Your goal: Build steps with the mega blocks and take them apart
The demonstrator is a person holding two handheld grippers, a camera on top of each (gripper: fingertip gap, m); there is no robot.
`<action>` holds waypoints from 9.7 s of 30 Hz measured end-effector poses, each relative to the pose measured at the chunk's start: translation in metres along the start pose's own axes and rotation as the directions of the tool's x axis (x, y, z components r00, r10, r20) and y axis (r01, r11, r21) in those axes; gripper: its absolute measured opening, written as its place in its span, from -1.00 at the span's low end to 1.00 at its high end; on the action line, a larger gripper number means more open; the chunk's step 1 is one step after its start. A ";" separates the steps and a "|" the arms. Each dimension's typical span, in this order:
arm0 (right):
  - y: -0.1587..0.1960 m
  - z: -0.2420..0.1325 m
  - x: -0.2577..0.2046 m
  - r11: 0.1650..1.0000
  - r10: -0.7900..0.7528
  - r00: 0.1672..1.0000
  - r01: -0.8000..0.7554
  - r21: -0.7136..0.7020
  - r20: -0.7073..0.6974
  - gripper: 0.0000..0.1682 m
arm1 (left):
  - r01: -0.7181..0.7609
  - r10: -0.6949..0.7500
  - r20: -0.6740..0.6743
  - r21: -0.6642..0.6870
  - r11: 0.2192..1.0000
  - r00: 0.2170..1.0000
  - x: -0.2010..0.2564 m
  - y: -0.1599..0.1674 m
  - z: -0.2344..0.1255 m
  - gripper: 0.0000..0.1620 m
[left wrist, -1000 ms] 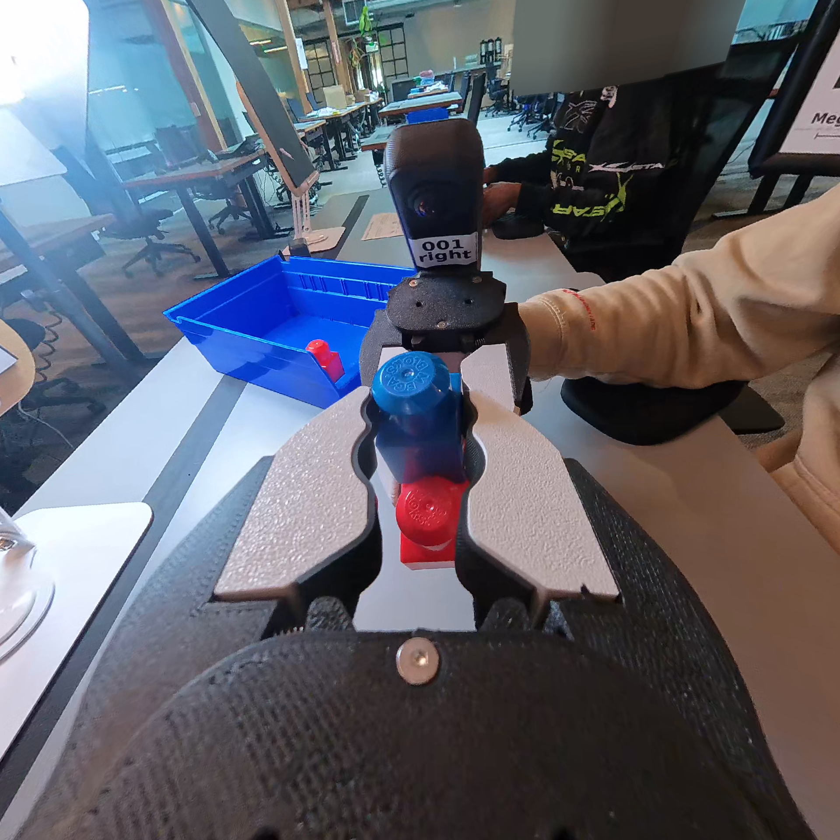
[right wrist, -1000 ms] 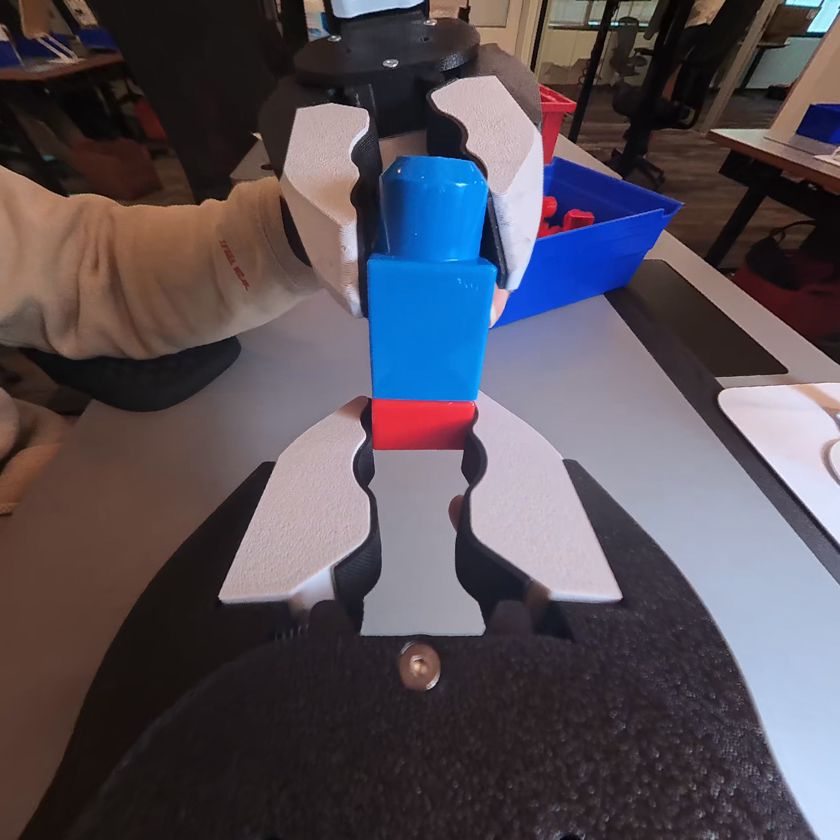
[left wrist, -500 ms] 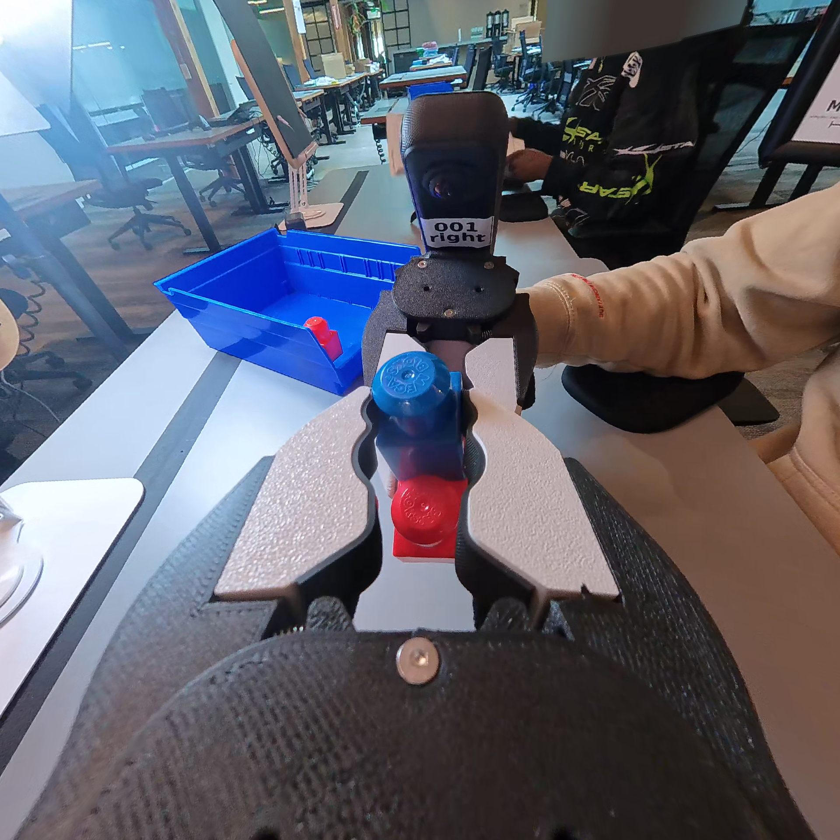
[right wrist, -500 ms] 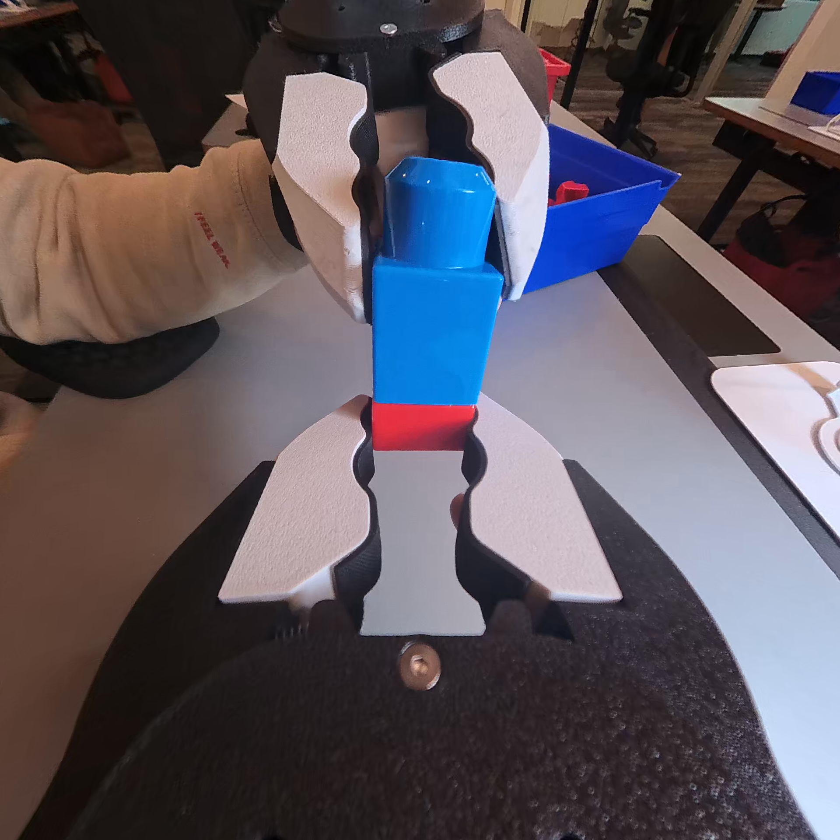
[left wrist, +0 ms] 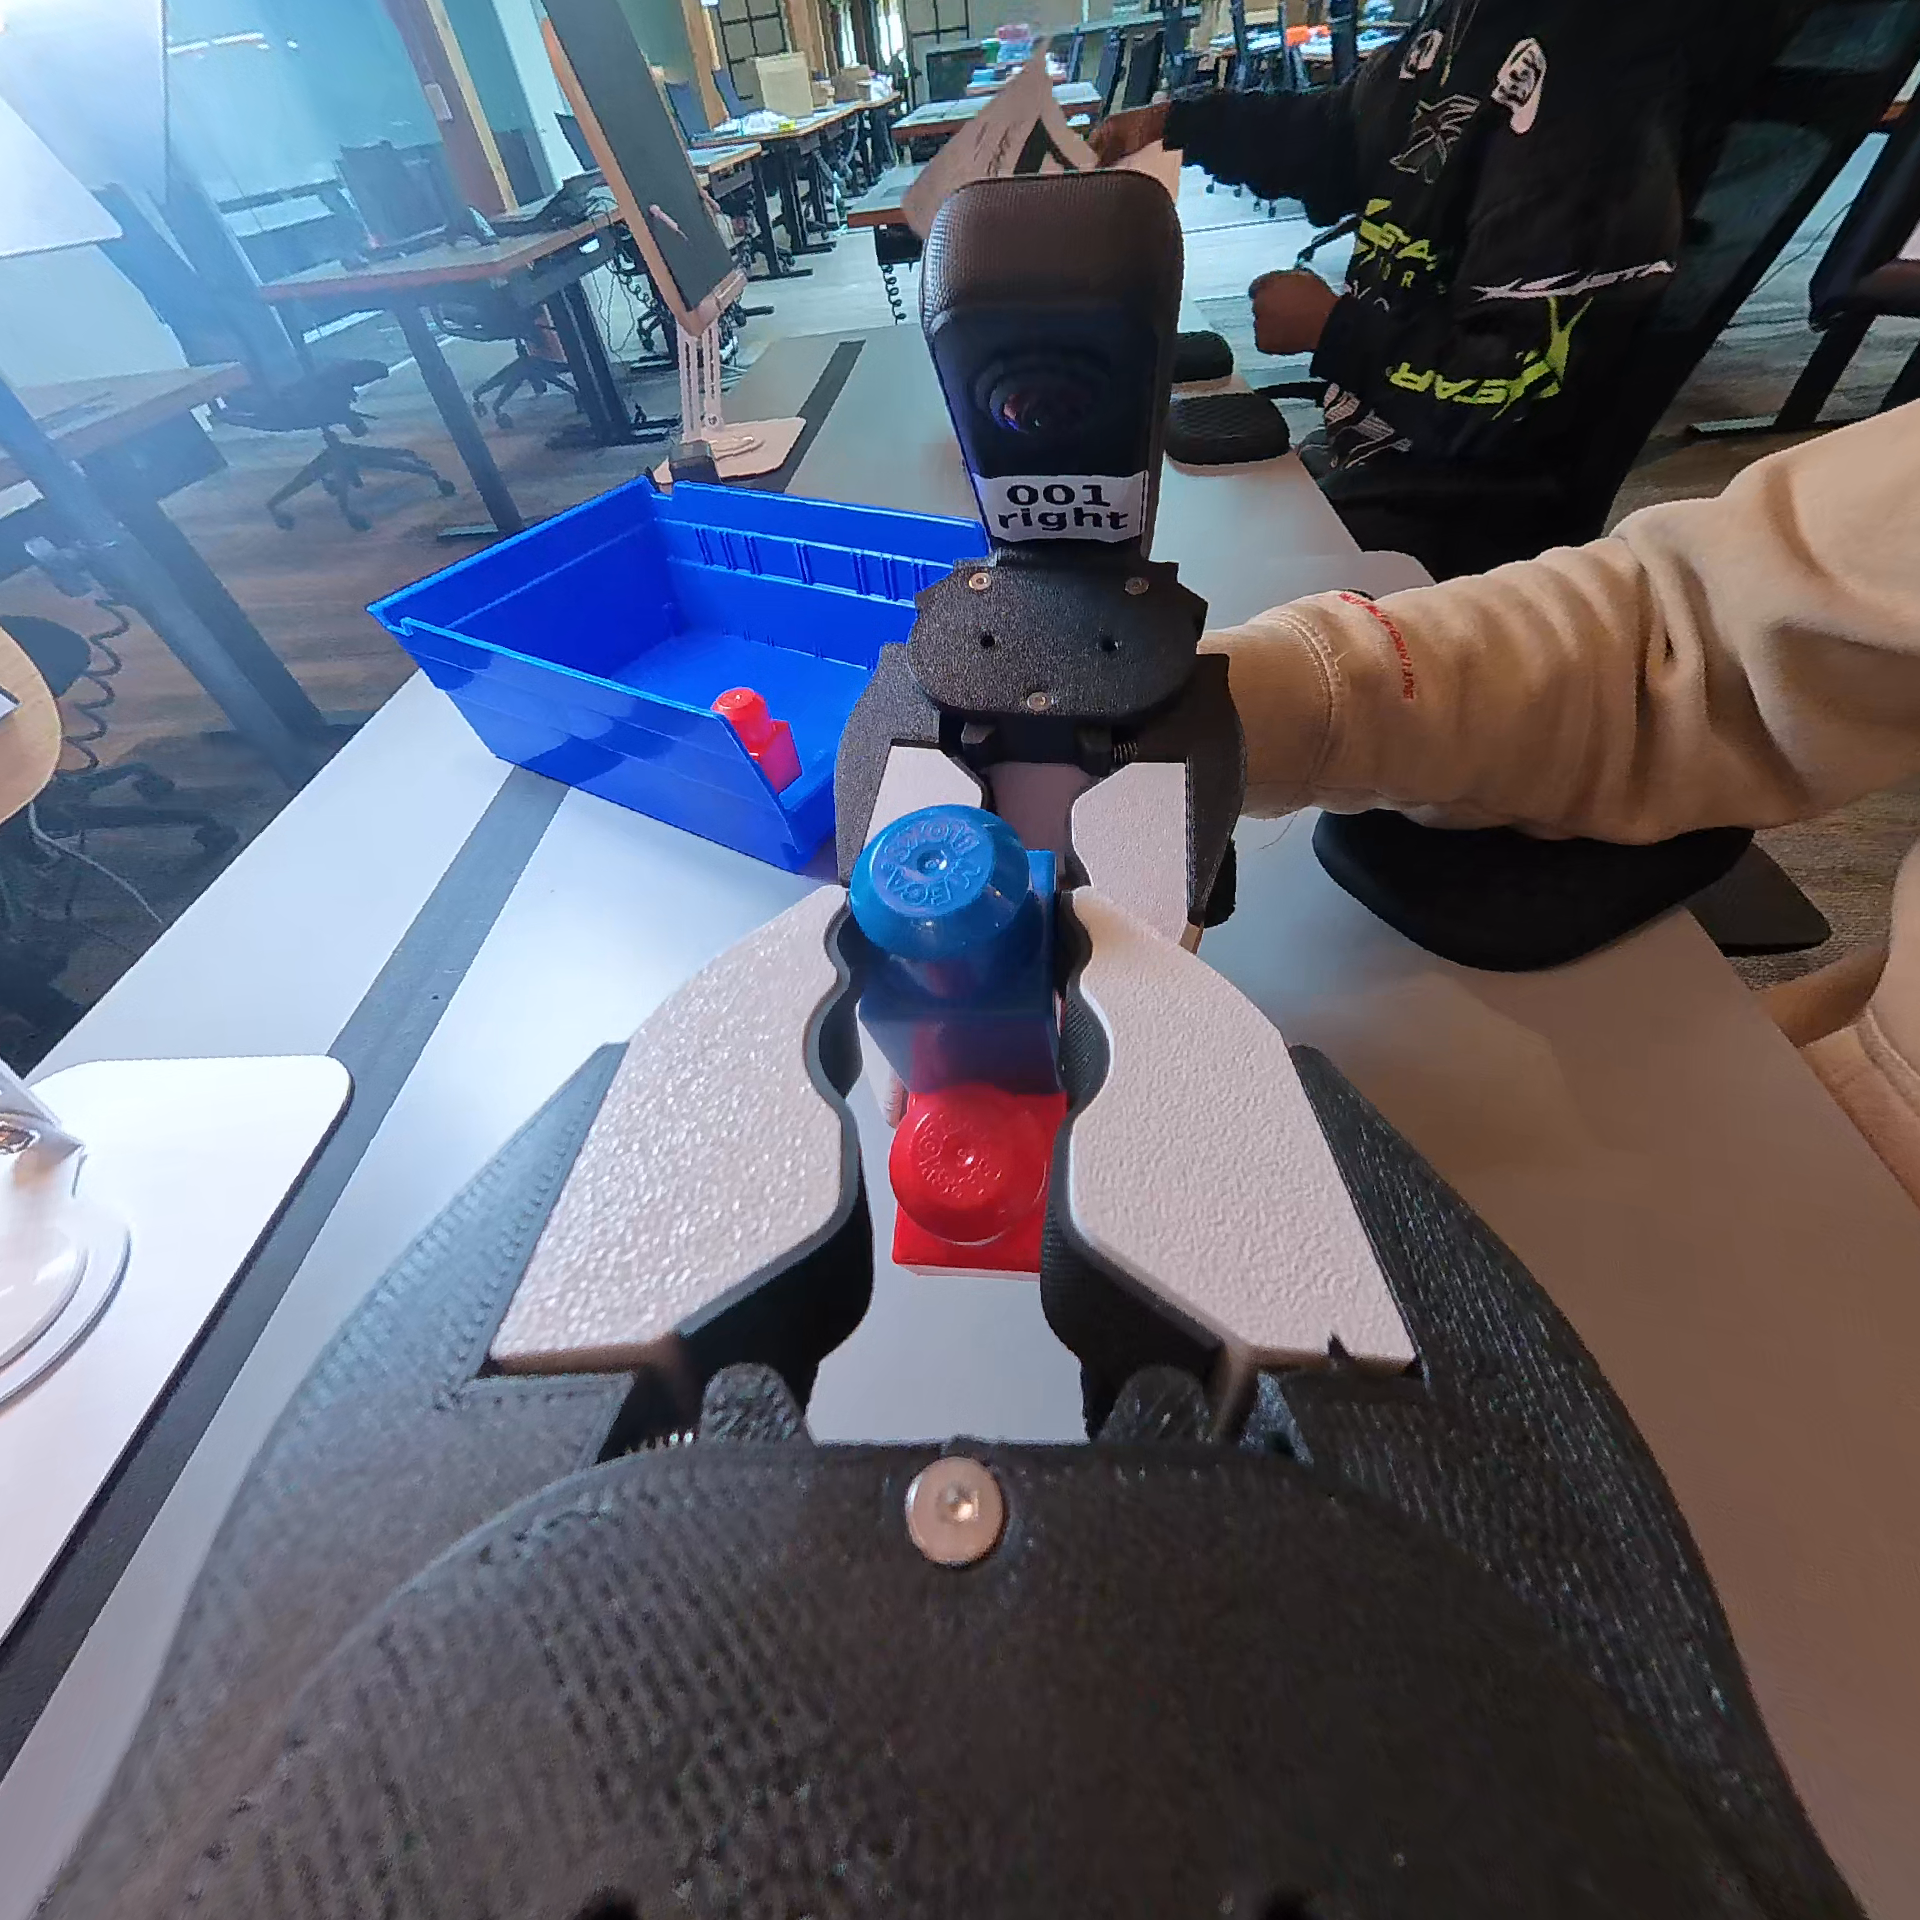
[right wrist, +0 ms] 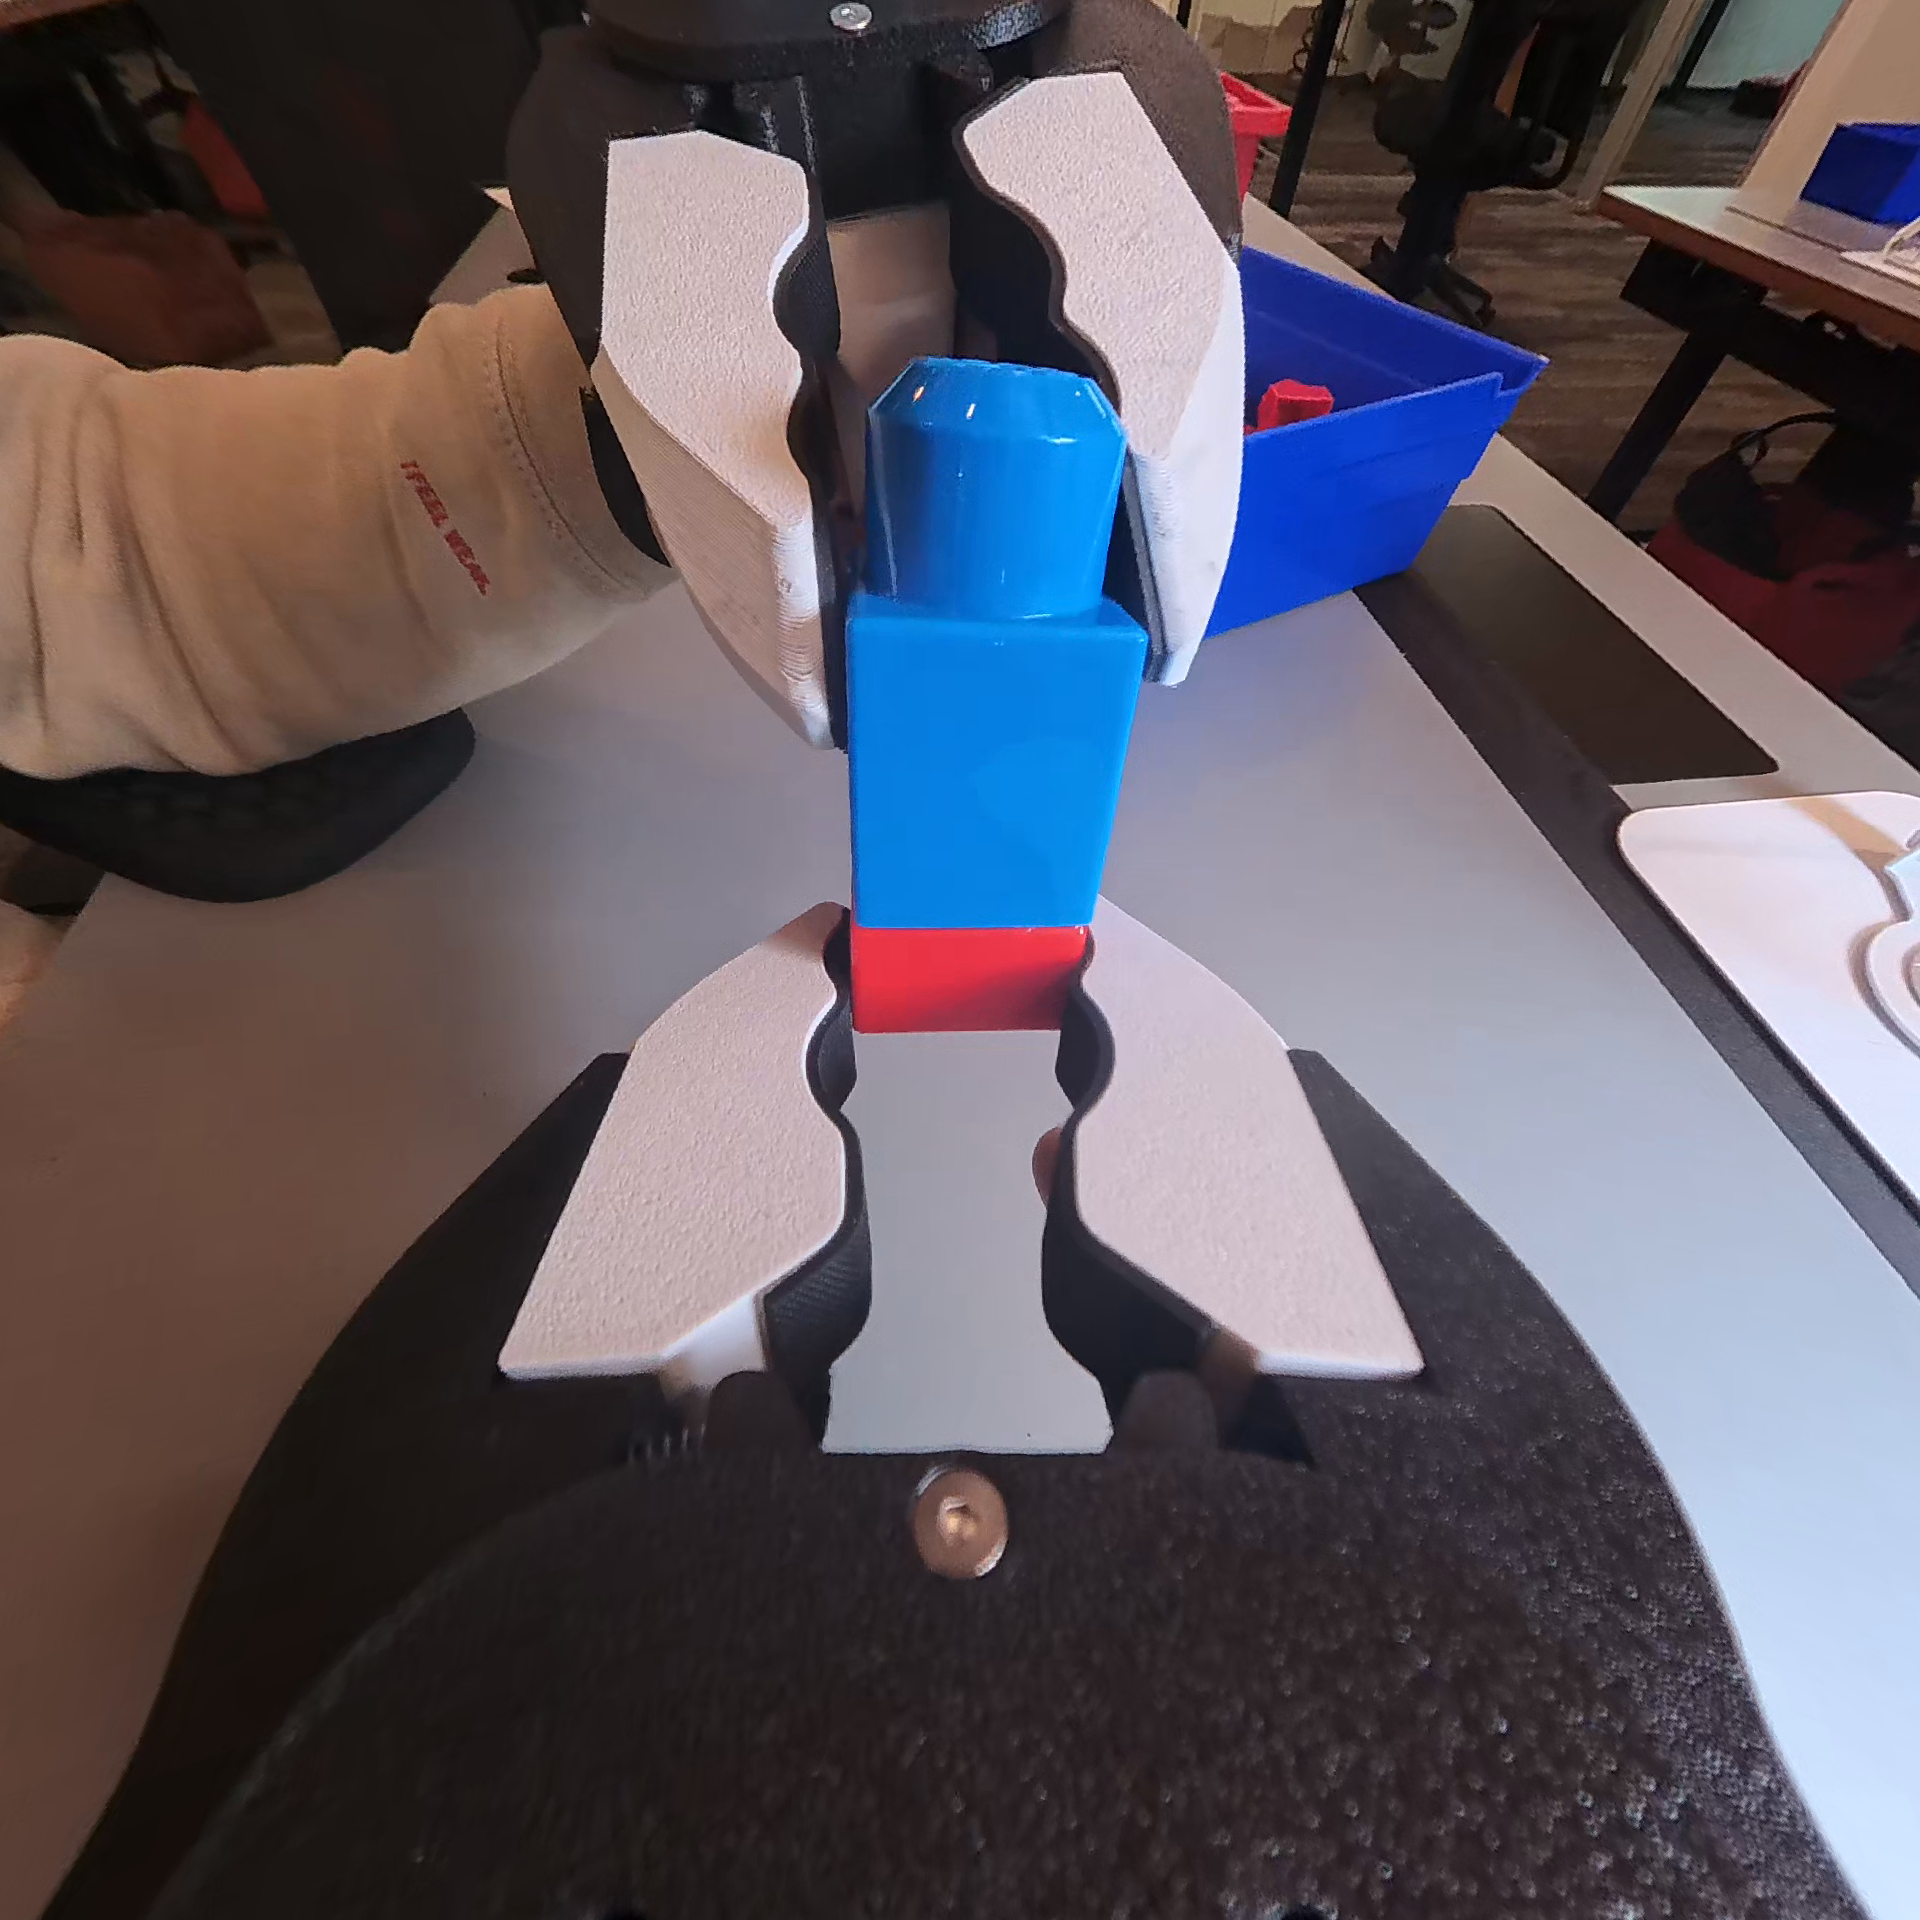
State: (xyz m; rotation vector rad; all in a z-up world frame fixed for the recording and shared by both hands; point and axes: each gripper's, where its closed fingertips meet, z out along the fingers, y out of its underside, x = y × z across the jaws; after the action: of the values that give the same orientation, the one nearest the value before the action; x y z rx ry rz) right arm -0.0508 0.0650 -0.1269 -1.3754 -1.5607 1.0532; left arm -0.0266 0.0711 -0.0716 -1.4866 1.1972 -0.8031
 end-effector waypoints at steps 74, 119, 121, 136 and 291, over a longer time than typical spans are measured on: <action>0.148 -0.223 0.148 0.643 0.534 0.462 -0.765 -0.014 -0.708 -0.51 | 0.058 -0.008 0.539 -0.077 0.995 0.842 -0.100 0.015 -0.097 -0.75; -0.049 -0.069 0.087 0.963 0.136 0.891 -0.016 0.268 -0.434 -0.72 | 0.854 0.160 0.972 -0.228 0.468 0.172 -0.170 0.239 -0.357 -0.55; -0.051 -0.064 0.082 0.966 0.121 0.897 -0.008 0.260 -0.424 -0.72 | 0.780 0.135 0.970 -0.241 0.578 0.200 -0.173 0.196 -0.342 -0.55; -0.056 -0.012 0.007 0.978 -0.199 0.944 0.208 0.007 -0.263 -0.37 | -0.050 0.265 0.314 -0.554 0.831 0.912 -0.022 0.005 -0.043 -0.56; -0.054 -0.034 -0.050 0.671 0.357 0.921 -0.369 0.643 0.156 -0.57 | 0.404 -0.406 -0.136 0.581 0.706 0.904 0.039 -0.030 -0.042 -0.55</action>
State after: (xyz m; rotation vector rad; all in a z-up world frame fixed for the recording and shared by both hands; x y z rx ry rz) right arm -0.0322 0.0147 -0.0659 -1.1666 -0.7654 1.6702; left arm -0.0456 0.0212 -0.0356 -1.2080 0.5083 -1.3383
